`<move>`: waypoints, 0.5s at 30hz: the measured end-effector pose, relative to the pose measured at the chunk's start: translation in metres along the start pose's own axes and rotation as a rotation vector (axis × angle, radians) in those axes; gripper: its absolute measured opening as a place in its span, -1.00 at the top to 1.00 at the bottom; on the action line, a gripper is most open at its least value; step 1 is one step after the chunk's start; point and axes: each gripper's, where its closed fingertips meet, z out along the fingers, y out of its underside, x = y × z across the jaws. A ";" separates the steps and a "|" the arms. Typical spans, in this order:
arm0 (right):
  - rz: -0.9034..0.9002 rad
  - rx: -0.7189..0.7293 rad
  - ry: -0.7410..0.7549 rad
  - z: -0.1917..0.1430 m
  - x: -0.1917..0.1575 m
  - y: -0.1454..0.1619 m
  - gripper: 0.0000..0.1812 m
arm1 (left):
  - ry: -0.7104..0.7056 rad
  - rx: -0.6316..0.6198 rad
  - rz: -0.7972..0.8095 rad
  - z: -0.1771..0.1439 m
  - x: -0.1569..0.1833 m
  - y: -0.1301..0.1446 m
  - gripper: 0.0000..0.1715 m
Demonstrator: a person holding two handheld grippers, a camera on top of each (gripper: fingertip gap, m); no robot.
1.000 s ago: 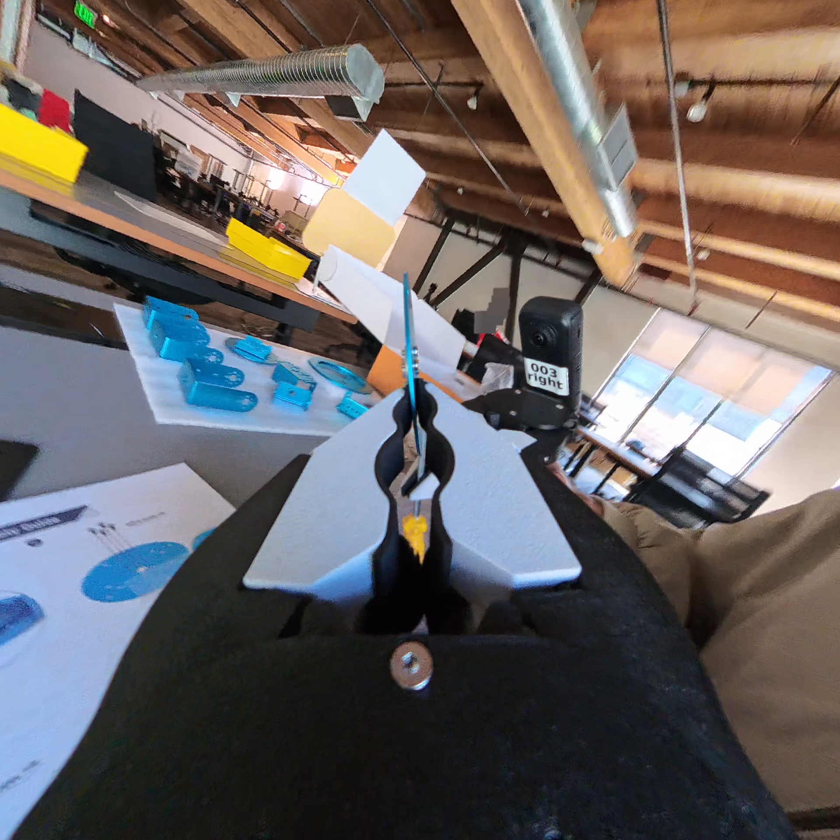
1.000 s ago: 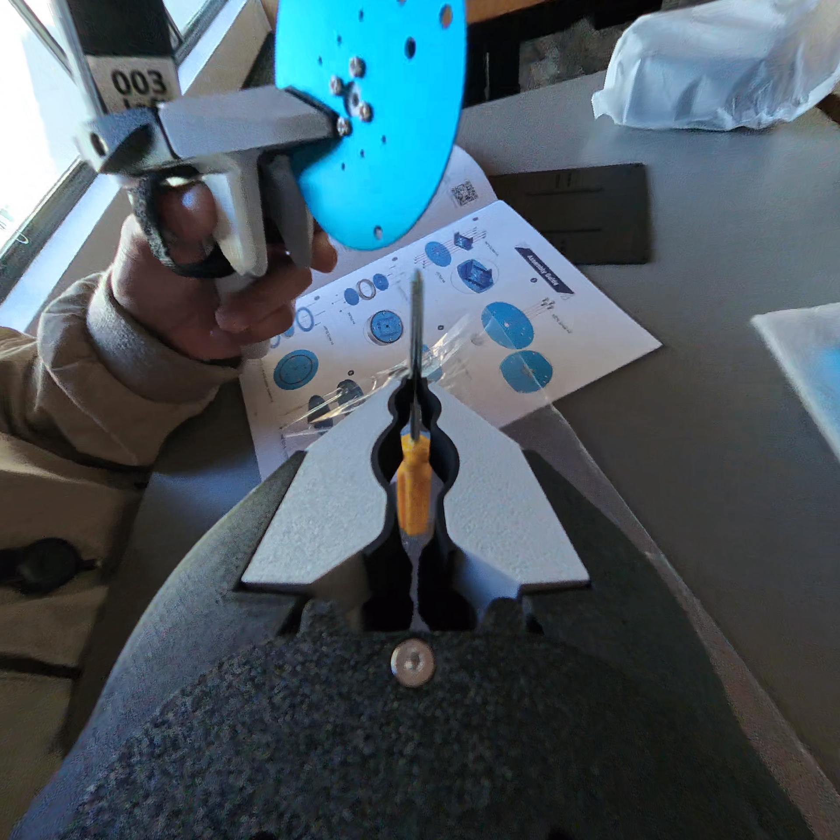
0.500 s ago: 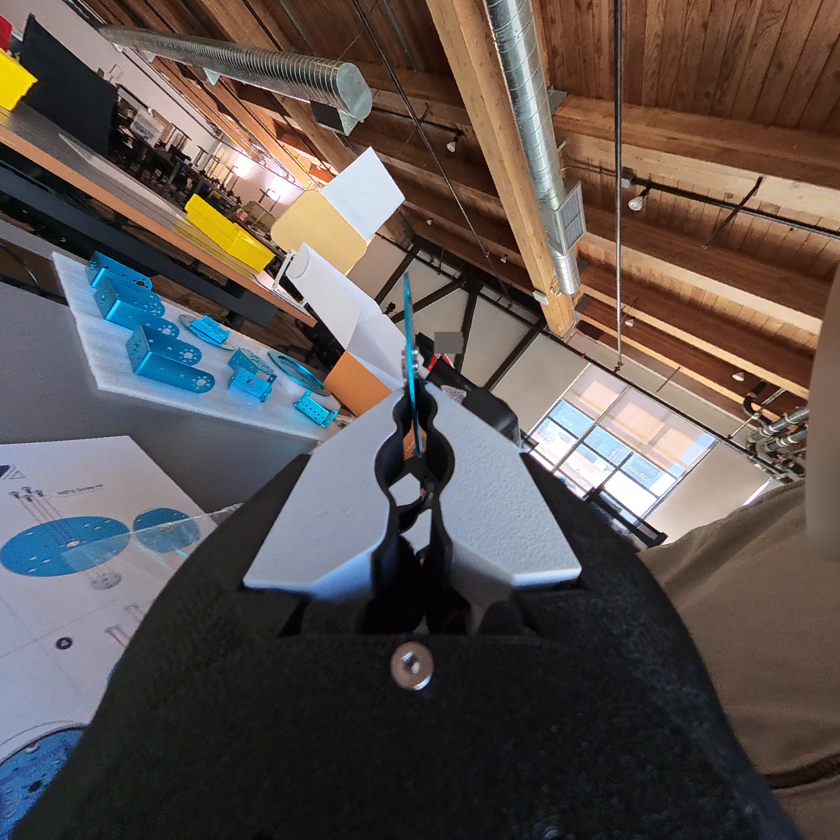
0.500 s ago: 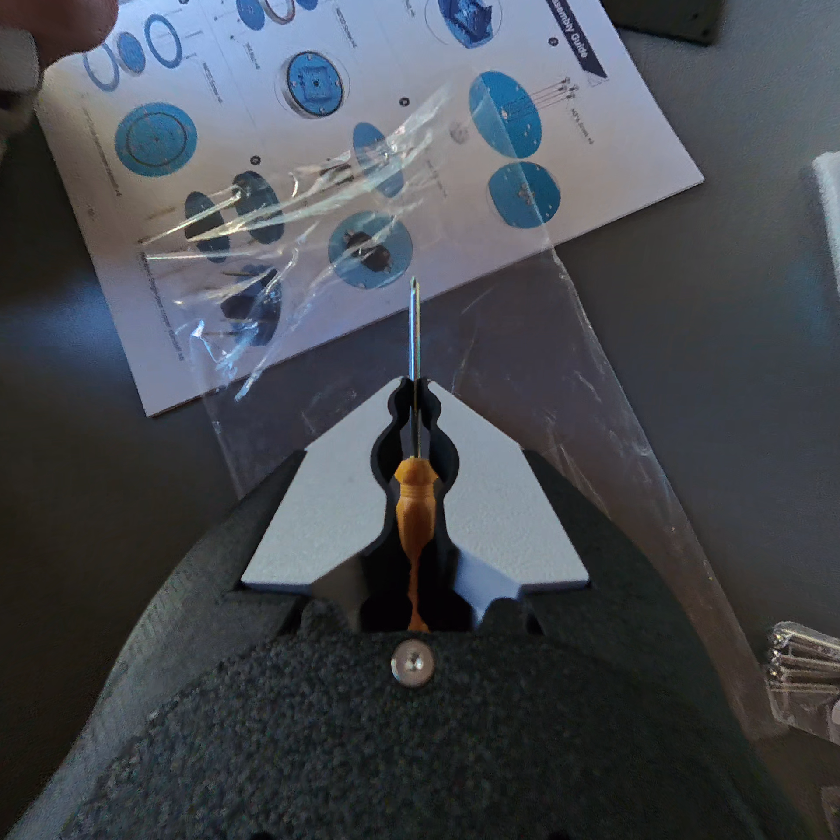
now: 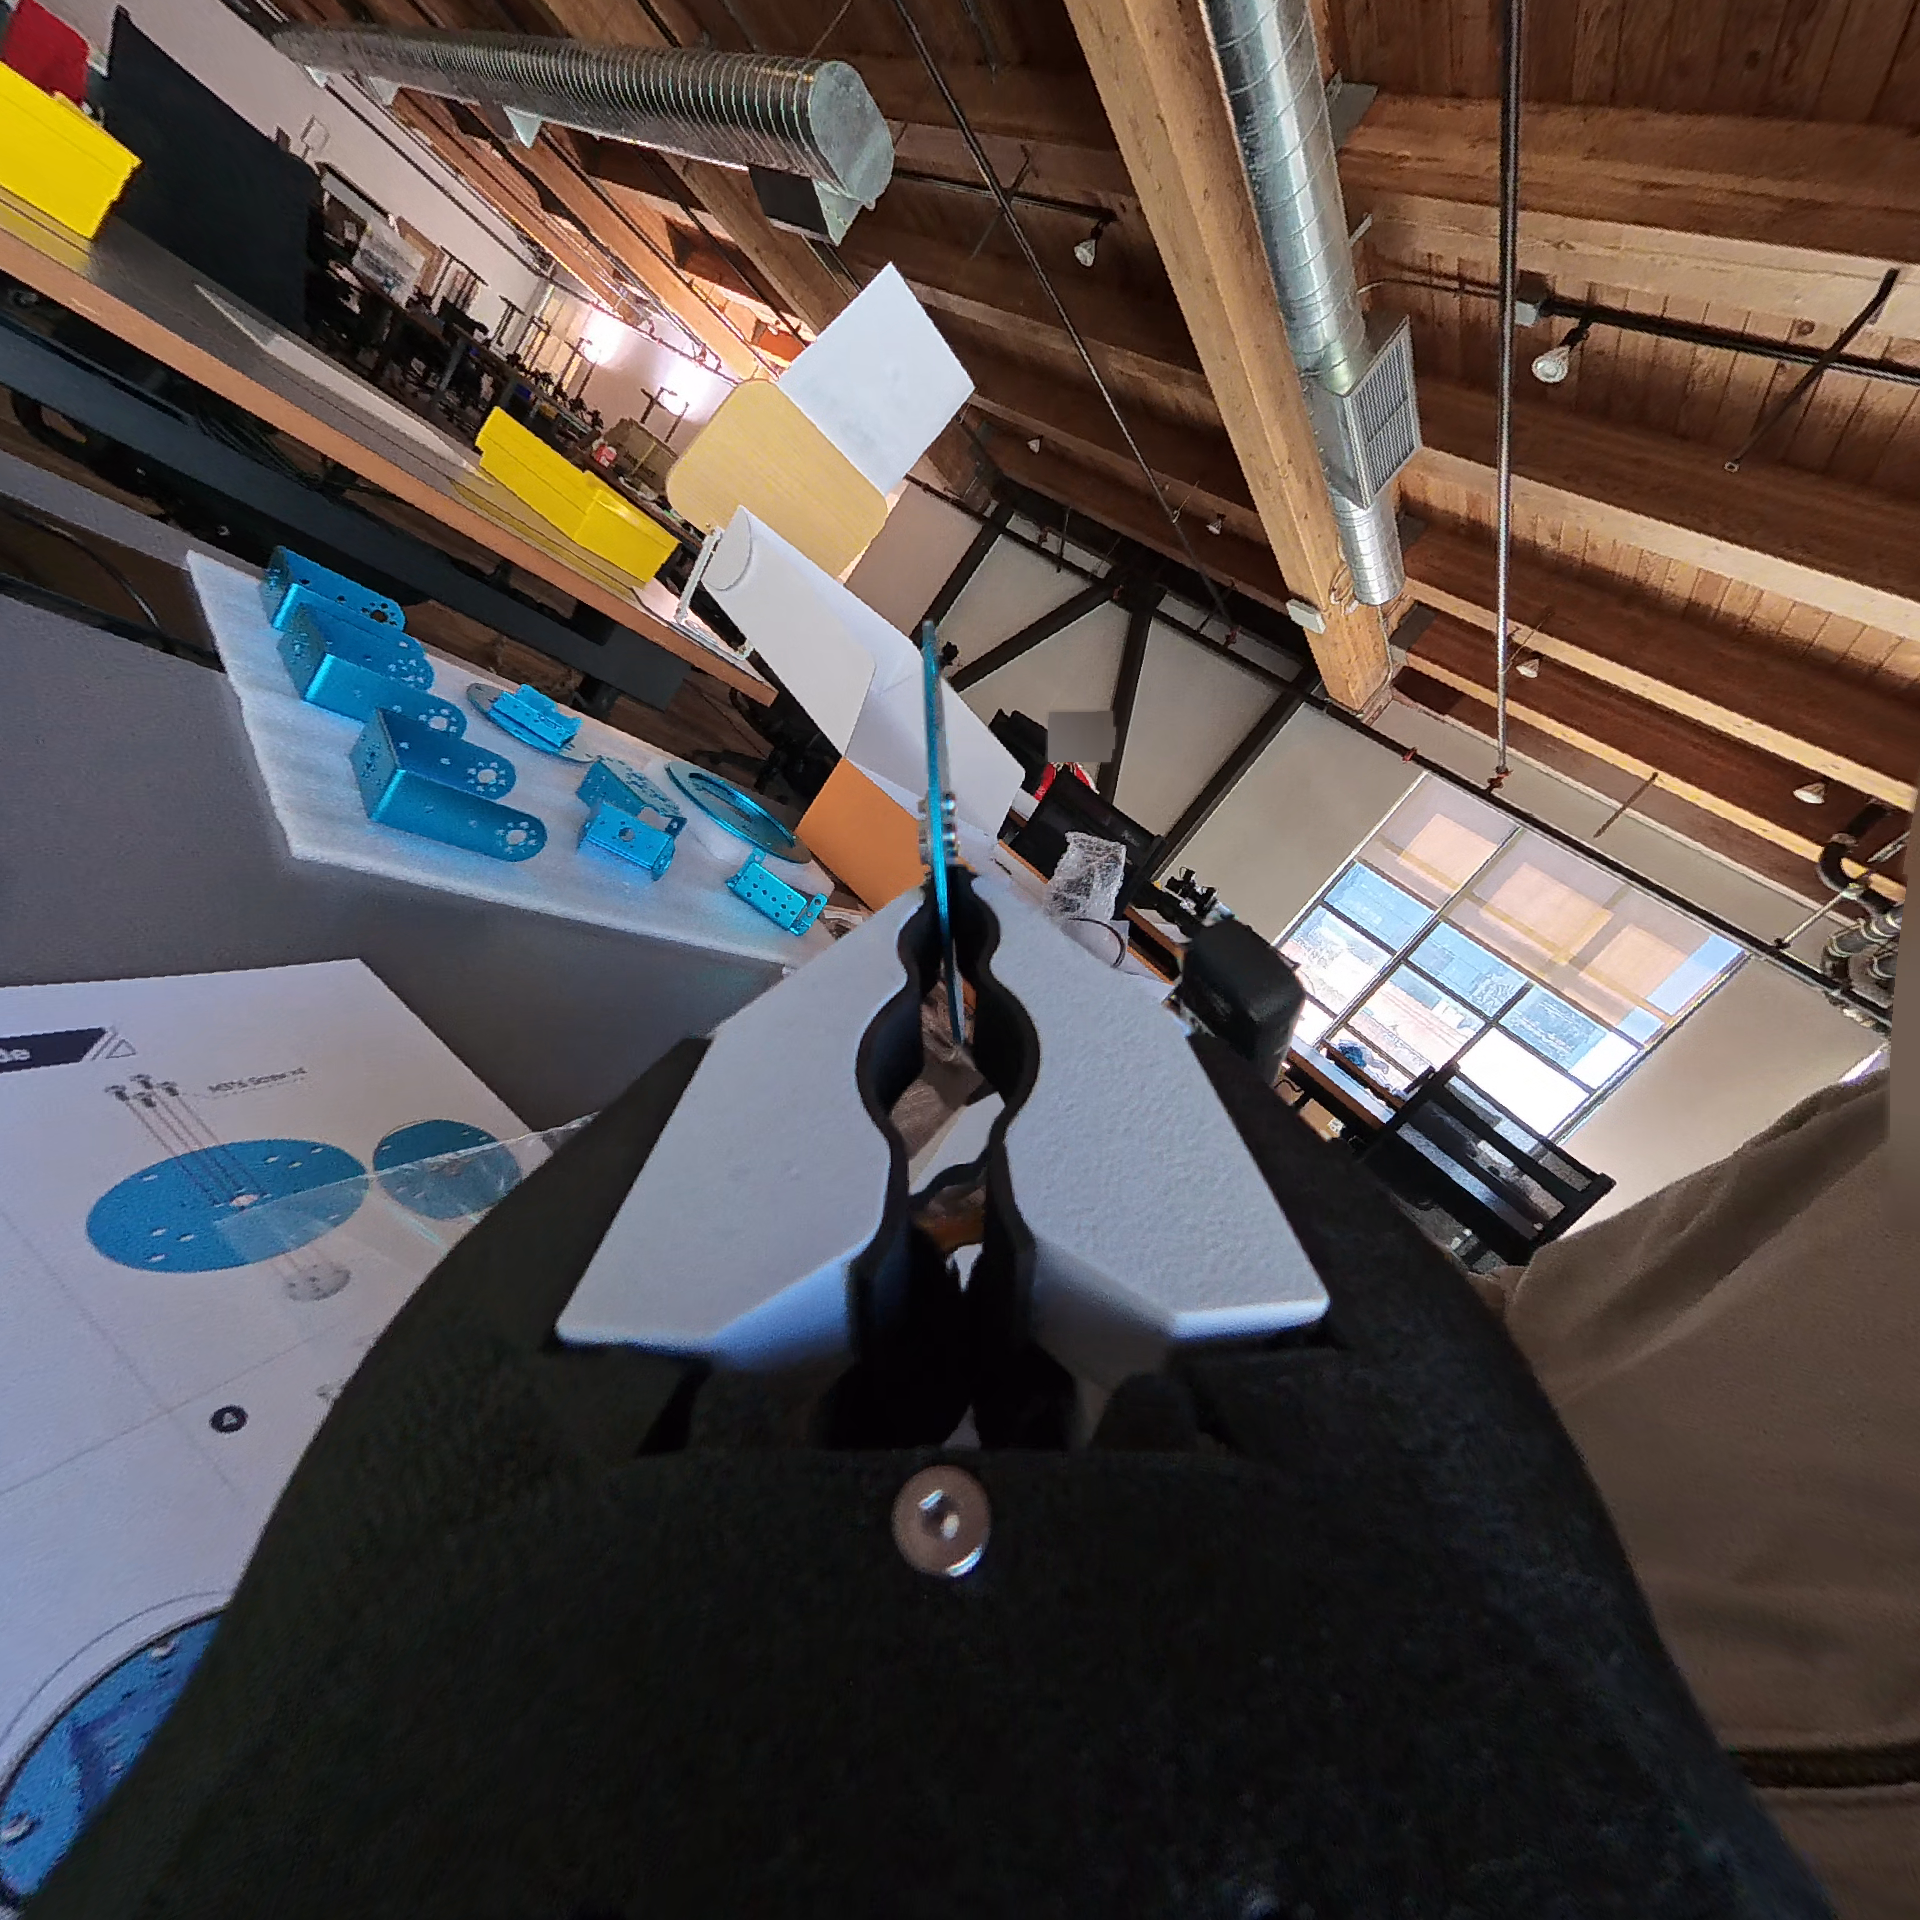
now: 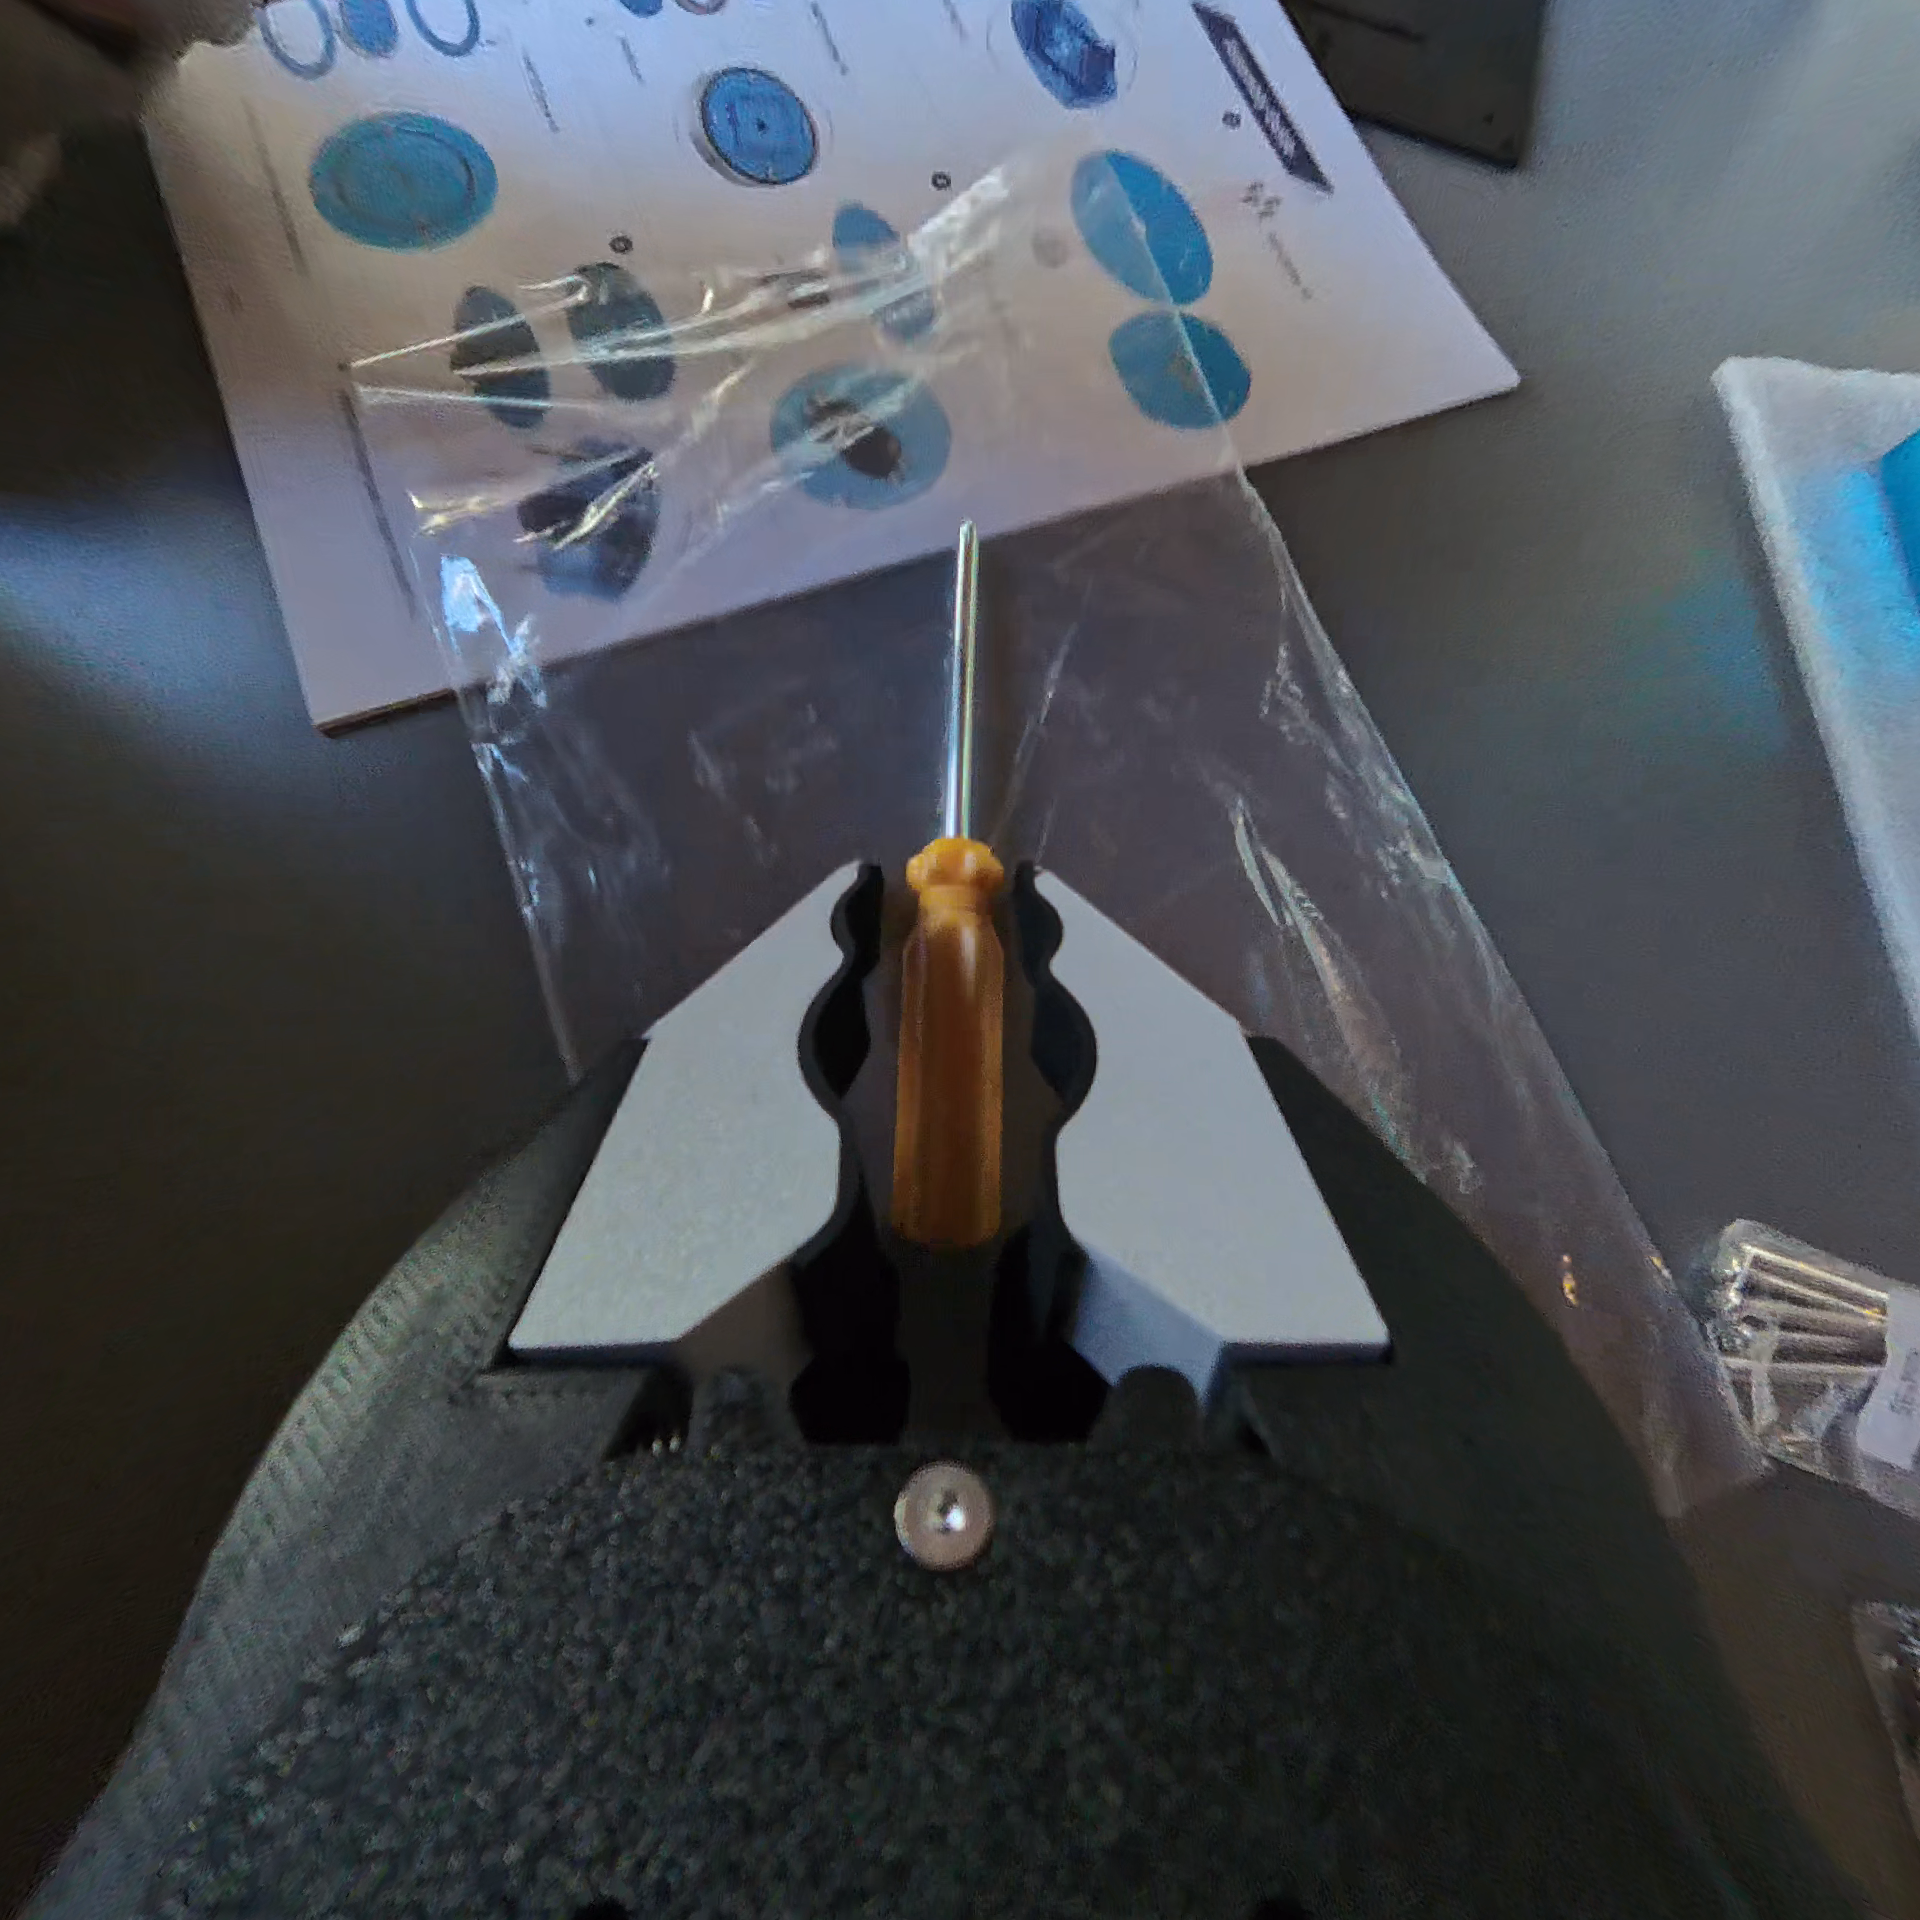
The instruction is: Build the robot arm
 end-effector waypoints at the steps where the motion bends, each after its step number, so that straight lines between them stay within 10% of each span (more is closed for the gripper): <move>1: -0.012 0.008 -0.001 0.000 -0.001 0.000 0.76 | -0.008 -0.004 0.006 0.000 -0.001 0.001 0.99; 15: 0.236 0.189 0.052 -0.026 -0.003 -0.044 0.83 | -0.426 -0.407 0.653 0.004 -0.053 0.061 0.99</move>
